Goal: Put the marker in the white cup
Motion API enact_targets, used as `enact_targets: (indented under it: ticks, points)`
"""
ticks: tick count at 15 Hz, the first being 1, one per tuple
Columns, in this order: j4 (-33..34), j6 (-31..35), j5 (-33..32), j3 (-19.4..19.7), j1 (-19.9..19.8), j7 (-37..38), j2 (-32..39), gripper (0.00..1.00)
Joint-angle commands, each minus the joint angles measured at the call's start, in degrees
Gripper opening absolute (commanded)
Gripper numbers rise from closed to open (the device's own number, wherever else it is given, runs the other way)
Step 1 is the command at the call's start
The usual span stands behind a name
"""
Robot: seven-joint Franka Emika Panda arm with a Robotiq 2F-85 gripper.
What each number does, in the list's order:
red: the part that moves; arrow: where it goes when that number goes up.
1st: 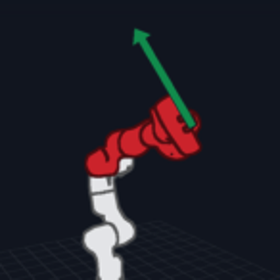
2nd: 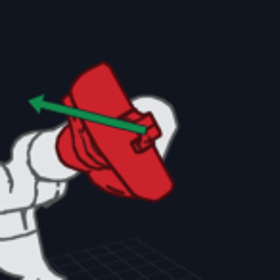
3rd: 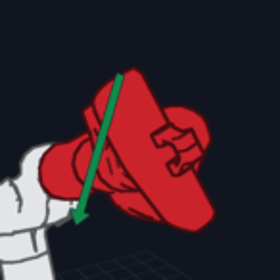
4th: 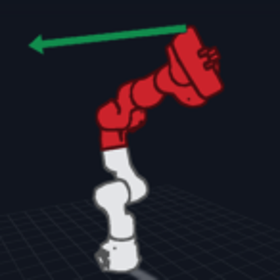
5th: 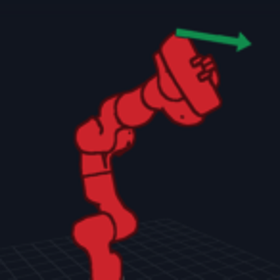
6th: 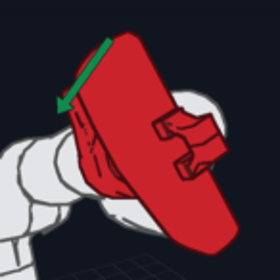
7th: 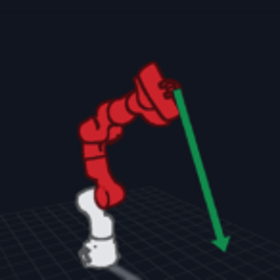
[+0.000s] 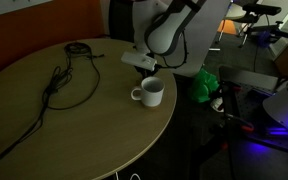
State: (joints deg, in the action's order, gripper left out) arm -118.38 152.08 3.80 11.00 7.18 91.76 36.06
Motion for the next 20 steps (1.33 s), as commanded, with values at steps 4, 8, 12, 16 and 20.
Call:
enact_targets:
  ticks: [4, 8, 12, 16, 20]
  points:
    - [-1.7, 2.9, -3.5, 4.4, 4.8, -0.9, -4.8, 0.05]
    - [-4.0, 0.0, -11.1, 6.1, 6.7, -4.0, -12.4, 0.05]
    - [-7.4, 0.5, -23.5, 7.3, 7.9, -5.8, -19.6, 0.05]
    - [-13.7, 1.3, -31.7, 2.8, 5.7, -8.4, -26.4, 0.05]
    - [-18.4, 2.5, -31.5, -2.2, 4.2, -9.7, -30.1, 0.05]
